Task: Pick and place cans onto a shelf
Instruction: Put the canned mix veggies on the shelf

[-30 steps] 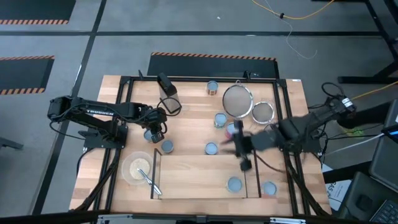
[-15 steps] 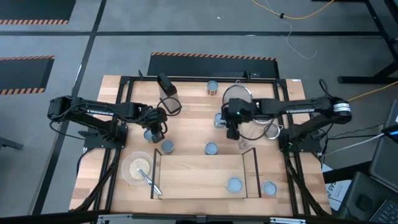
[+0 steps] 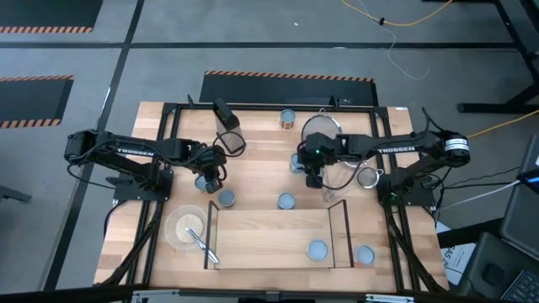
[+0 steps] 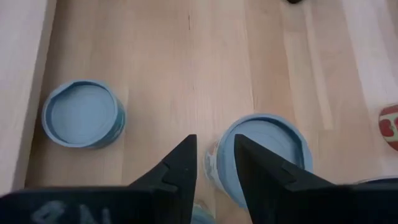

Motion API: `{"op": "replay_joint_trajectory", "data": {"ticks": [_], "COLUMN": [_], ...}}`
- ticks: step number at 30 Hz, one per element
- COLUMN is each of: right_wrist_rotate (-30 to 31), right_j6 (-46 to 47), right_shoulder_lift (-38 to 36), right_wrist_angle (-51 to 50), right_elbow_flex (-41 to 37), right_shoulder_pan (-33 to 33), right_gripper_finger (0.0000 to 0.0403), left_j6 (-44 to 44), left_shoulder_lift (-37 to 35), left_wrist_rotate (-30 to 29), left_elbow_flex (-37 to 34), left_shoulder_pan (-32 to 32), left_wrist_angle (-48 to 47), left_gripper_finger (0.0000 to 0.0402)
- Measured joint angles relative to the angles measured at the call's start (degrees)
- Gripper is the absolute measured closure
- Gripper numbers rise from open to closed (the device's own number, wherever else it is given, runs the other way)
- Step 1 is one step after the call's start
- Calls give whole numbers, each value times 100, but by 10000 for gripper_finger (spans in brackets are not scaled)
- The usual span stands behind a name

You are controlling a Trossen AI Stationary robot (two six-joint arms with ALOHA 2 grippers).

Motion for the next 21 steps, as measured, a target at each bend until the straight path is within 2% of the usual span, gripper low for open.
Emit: {"op": "replay_joint_trajectory", "data": {"ticks": [11,21], "right_wrist_rotate": [3,90], "right_j6": [-26,-26], "right_shoulder_lift": [-1,1], "right_wrist_angle": [-29,707], "right_elbow_flex": [-19,-738], "right_shoulder_pan": [-72,-70], "right_gripper_finger": [291,291], "left_j6": [0,0], "left_shoulder_lift": [0,0], "left_wrist_rotate": [0,0], "left_elbow_flex": [0,0], "left_shoulder_pan": [0,1], "left_wrist_angle": [-1,-1], "left_gripper_finger": [331,331]}}
